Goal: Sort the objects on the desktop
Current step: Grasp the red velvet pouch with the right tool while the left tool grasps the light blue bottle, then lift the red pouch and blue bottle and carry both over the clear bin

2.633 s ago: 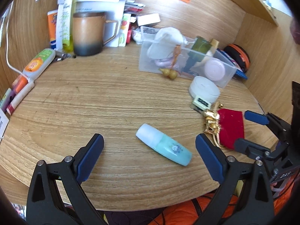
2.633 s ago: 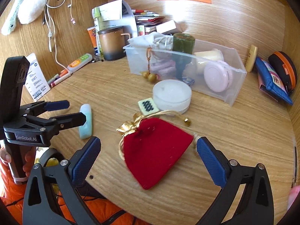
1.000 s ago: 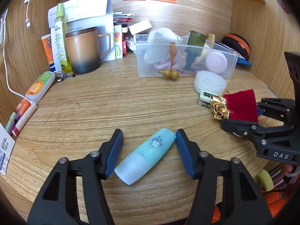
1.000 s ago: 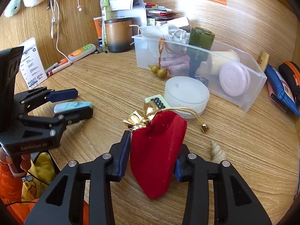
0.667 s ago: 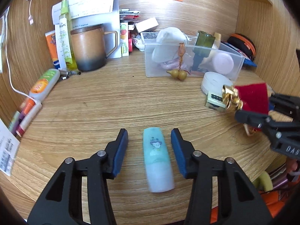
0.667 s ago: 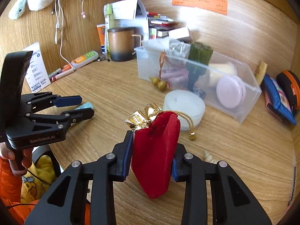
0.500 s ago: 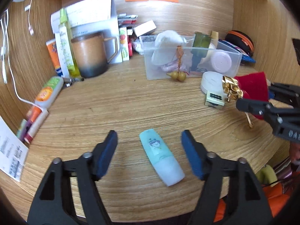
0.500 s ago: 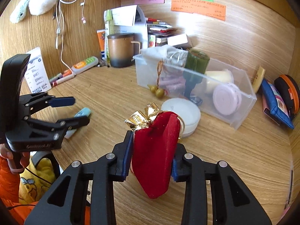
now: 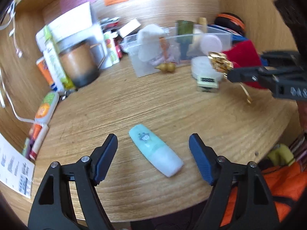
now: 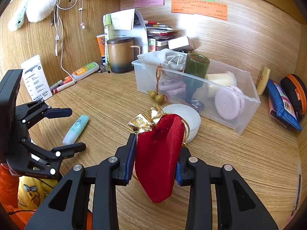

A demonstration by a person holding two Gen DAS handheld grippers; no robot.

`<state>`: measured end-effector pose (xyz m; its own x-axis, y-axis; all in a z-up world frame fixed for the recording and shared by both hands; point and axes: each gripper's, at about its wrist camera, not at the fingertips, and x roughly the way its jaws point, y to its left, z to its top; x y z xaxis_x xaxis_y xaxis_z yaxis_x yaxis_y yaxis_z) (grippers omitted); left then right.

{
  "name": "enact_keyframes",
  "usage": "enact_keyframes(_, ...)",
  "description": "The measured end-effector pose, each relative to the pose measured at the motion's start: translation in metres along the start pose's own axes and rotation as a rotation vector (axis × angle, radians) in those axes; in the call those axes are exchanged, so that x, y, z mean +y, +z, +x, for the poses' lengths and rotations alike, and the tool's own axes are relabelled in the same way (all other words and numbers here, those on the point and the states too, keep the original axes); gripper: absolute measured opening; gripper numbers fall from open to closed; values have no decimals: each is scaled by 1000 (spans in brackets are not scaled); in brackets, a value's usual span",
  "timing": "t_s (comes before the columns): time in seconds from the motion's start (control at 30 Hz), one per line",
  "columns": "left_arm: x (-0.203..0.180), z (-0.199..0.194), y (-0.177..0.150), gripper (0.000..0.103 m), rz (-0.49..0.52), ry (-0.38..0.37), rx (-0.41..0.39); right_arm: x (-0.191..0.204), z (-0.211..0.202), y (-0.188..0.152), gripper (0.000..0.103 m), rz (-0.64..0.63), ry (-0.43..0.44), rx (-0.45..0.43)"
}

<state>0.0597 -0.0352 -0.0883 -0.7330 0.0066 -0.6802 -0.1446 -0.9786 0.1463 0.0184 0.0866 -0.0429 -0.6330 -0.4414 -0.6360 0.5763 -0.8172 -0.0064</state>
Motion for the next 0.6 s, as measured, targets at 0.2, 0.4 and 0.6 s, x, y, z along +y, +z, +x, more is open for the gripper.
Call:
enact_keyframes(0.2, 27, 14, 6, 38, -221, -4, 28, 1, 5, 4, 30, -11, 10, 2)
enact_keyframes(0.4, 24, 15, 8, 24, -267, 33, 32, -2, 7, 10, 30, -12, 12, -8)
enact_keyframes(0.6, 25, 21, 16, 23, -319, -7, 27, -15, 0, 24, 30, -8, -10, -43)
